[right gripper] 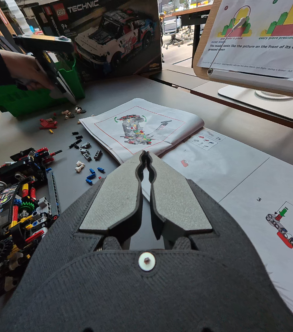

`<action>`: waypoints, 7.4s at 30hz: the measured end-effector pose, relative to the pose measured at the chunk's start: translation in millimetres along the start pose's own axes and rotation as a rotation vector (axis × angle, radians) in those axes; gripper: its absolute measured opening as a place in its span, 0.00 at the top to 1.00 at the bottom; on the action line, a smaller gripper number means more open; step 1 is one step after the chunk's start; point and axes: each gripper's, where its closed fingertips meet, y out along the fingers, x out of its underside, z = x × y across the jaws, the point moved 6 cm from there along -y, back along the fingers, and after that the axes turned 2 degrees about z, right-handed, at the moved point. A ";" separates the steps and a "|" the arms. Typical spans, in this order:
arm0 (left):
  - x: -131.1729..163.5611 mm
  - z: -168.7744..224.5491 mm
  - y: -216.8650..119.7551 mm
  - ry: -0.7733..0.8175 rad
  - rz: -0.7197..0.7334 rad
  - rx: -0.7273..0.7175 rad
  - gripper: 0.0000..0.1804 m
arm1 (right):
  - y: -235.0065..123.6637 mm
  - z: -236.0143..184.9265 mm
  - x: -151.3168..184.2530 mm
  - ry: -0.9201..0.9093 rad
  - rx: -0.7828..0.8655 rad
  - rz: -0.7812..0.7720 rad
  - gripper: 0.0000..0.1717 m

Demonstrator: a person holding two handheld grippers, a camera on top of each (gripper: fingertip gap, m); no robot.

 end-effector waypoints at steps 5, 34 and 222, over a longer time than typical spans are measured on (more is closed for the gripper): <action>5.4 6.1 -11.2 0.229 -0.018 -0.031 0.88 | -0.4 0.1 0.0 0.000 0.002 0.001 1.00; -6.3 10.3 1.7 0.962 -0.395 -0.079 0.99 | -1.3 7.8 1.7 0.027 0.011 -0.002 1.00; 48.8 183.6 -89.5 0.189 1.419 0.288 0.87 | -14.7 -34.3 62.6 -0.219 -0.055 -0.493 0.97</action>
